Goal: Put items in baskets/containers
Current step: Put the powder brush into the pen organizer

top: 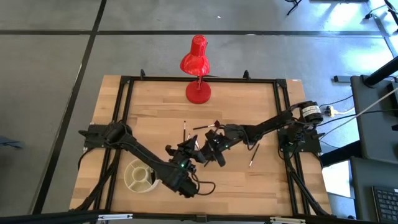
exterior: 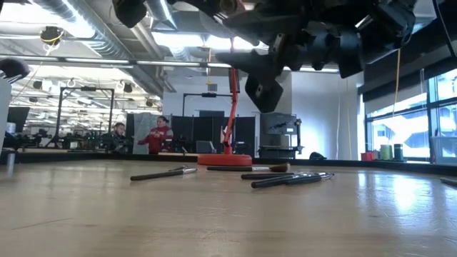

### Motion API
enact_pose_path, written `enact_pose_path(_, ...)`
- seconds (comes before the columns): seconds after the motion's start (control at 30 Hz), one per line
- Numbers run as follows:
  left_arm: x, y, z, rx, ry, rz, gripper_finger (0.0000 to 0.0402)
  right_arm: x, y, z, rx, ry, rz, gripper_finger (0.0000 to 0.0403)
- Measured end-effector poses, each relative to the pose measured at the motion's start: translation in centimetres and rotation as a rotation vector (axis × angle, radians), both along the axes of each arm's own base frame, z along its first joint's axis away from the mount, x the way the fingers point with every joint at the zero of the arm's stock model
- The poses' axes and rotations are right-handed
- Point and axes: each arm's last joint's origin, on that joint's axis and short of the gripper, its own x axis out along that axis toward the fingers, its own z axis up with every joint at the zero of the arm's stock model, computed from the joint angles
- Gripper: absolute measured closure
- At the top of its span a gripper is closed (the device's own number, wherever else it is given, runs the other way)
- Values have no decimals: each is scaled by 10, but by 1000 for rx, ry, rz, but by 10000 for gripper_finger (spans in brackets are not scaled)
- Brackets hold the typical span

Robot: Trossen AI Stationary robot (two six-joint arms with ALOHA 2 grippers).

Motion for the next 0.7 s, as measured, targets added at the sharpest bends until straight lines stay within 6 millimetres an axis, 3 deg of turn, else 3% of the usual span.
enact_pose_path(0.1, -2, -4, 0, -11, -13, -8, 386, 0, 2, 0, -4, -3, 3, 347)
enact_pose_path(0.13, -3, -5, 0, -18, -25, -7, 386, 0, 2, 0, -12, -8, 5, 360)
enact_pose_path(0.33, -3, -4, -1, -188, -199, 75, 366, -1, 4, -1, -41, -17, -18, 358)
enact_pose_path(0.57, -9, -11, 0, -498, -512, 243, 286, -2, 8, -2, -215, -40, -191, 358)
enact_pose_path(0.7, -23, -30, 6, -657, -595, 283, 243, -4, 11, -1, -341, -43, -355, 358)
